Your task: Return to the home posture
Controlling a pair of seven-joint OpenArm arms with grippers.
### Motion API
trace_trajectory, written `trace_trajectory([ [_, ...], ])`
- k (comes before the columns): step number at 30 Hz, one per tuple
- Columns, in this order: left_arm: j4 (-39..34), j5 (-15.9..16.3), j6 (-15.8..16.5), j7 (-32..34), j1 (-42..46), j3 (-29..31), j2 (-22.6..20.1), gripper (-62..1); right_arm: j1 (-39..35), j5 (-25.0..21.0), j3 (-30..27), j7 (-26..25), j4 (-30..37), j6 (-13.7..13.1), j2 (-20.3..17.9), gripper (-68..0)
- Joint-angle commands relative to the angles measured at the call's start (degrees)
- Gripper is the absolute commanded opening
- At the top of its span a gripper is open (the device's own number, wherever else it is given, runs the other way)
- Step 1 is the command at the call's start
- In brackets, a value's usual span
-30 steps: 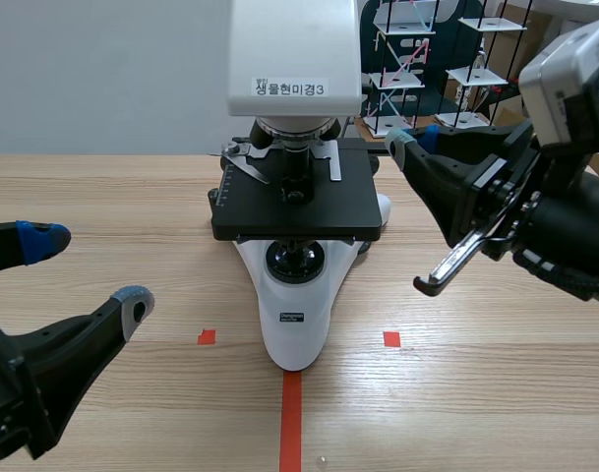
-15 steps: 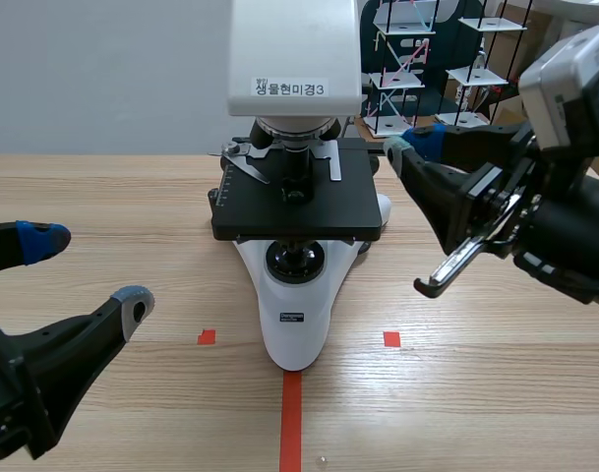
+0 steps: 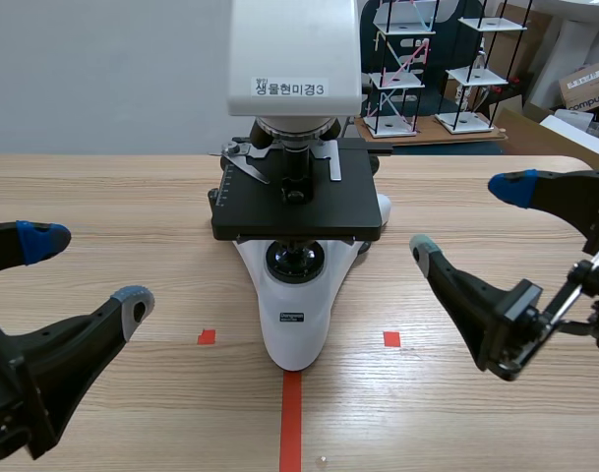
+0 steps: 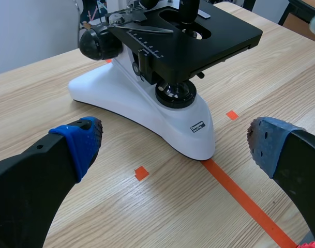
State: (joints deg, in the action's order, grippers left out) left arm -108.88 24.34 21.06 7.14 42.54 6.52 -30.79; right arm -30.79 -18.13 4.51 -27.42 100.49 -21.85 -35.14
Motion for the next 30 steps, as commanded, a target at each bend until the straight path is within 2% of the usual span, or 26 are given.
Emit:
trace_trajectory([
  [1, -1.3, 0.5, 0.1, 0.9, 0.1, 0.3, 0.3, -1.5, -1.5, -1.8, -1.5, -2.3, 0.5, 0.4, -1.1, -7.0],
  [5, -1.3, 0.5, 0.1, 0.9, 0.1, 0.3, 0.3, -1.5, -6.0, -2.1, -4.6, -4.3, 0.6, 0.4, -1.7, -0.5],
  [8, -1.3, 0.5, 0.1, 0.9, 0.1, 0.3, 0.3, -1.5, -9.0, -2.3, -7.0, -4.3, 0.7, 0.4, -1.7, -0.4],
  [13, -1.3, 0.5, 0.1, 0.9, 0.1, 0.3, 0.3, -1.5, -13.2, -5.1, -10.1, -4.2, 0.8, 0.1, -1.7, -0.4],
  [18, -1.3, 0.5, 0.1, 0.9, 0.1, 0.3, 0.3, -1.5, -16.7, -5.5, -12.2, -4.2, 2.5, -0.1, -1.7, -0.4],
  [30, -1.3, 0.5, 0.1, 0.9, 0.1, 0.3, 0.3, -1.5, -17.1, -5.5, -12.6, -4.0, 3.6, -0.1, -1.7, -0.4],
])
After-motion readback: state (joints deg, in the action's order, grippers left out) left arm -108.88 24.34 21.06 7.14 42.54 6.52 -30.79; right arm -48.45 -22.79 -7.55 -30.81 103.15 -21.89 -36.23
